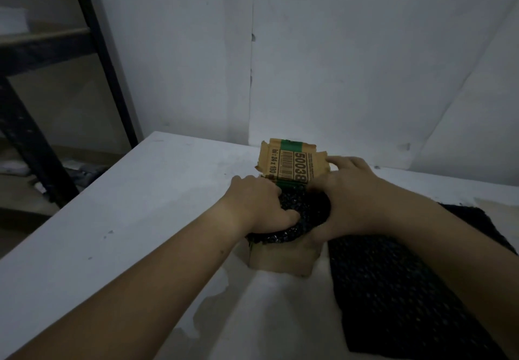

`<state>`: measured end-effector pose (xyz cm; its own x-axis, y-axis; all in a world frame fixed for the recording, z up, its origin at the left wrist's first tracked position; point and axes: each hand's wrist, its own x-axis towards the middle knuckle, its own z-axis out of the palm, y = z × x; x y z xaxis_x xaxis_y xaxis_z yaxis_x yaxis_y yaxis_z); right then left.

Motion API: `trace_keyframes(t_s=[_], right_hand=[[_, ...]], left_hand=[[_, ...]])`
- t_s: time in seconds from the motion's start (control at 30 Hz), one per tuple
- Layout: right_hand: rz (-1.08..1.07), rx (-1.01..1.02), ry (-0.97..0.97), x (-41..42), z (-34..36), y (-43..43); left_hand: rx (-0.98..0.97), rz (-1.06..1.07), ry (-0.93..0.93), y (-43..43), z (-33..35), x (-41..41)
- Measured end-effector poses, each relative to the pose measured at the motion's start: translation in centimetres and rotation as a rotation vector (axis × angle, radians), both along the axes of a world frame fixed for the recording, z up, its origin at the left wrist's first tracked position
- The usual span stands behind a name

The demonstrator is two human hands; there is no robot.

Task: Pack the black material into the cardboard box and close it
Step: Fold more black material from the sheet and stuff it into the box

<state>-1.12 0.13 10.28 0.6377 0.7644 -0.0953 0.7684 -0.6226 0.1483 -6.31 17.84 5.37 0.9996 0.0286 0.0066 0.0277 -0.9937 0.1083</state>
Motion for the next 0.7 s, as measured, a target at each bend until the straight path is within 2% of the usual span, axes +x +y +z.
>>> trace_keyframes(t_s=[0.2, 0.33, 0.4, 0.5, 0.57, 0.63, 0.7], right_hand=[[-0.026, -0.066, 0.146, 0.8, -2.3, 1.5], [-0.030, -0.073, 0.177, 1.1, -1.3, 1.2], [-0.035, 0.039, 0.183, 0.7, 0.2, -0.1], [0.057, 0.189, -0.004, -0.3, 1.3, -2.2], [0.122, 0.231, 0.050, -1.4, 0.8, -2.8], [0.171, 0.178, 0.089, -2.7, -0.4, -2.6], [0.141, 0.022, 0.068, -3.3, -1.6, -2.2]], left_hand=[[-0.020, -0.001, 0.006, 0.0, 0.2, 0.0], [-0.018, -0.002, 0.010, -0.1, 0.3, -0.2], [-0.018, -0.001, 0.032, -0.1, 0.5, -0.2], [-0.062, 0.013, 0.098, -0.1, 0.8, 0.0], [-0.084, 0.017, 0.125, -0.1, 1.0, 0.1], [-0.099, 0.013, 0.141, -0.1, 1.1, 0.0], [-0.109, 0.006, 0.160, -0.1, 1.1, 0.0]])
